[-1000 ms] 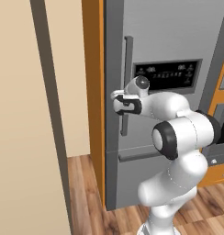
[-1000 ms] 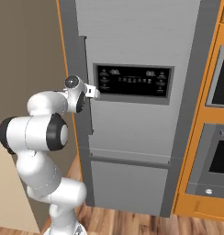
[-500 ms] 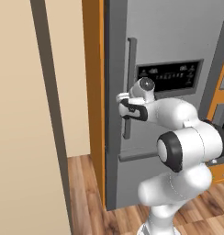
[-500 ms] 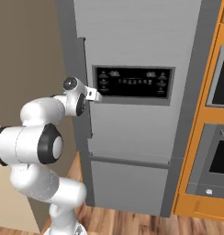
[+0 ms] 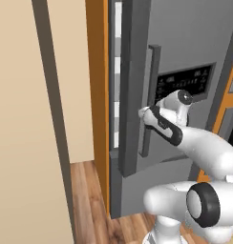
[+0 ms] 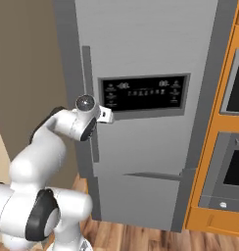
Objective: Place one of the steaks on the plate and the other in the bowl. Then place the bowl in the fridge.
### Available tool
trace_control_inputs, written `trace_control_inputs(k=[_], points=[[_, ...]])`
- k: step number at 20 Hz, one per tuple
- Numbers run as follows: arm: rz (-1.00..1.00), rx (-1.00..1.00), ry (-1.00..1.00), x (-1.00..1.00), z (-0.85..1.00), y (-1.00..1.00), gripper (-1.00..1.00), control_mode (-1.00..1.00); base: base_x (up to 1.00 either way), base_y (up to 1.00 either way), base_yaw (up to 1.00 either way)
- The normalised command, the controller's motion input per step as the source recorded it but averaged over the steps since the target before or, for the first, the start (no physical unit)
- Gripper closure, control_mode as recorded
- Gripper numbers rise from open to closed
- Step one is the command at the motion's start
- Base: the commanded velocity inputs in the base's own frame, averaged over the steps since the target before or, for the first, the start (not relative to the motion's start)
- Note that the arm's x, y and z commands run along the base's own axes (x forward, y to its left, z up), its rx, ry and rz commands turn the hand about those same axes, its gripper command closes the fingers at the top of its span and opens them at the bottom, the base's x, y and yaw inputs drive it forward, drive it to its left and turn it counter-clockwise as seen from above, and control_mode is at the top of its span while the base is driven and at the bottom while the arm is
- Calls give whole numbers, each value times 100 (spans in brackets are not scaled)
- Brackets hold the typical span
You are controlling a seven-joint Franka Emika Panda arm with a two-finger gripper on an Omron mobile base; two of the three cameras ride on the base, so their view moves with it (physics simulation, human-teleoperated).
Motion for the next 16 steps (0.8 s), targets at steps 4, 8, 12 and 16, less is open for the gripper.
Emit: trace_control_inputs(k=[4, 8, 12, 16], points=[[23, 9, 13, -100, 47, -98, 100, -100, 0, 0, 0], [20, 3, 18, -77, 31, -89, 100, -100, 0, 0, 0], [15, 0, 11, -15, 4, -27, 100, -100, 0, 0, 0], [15, 0, 0, 0, 1, 0, -100, -100, 0, 0, 0]])
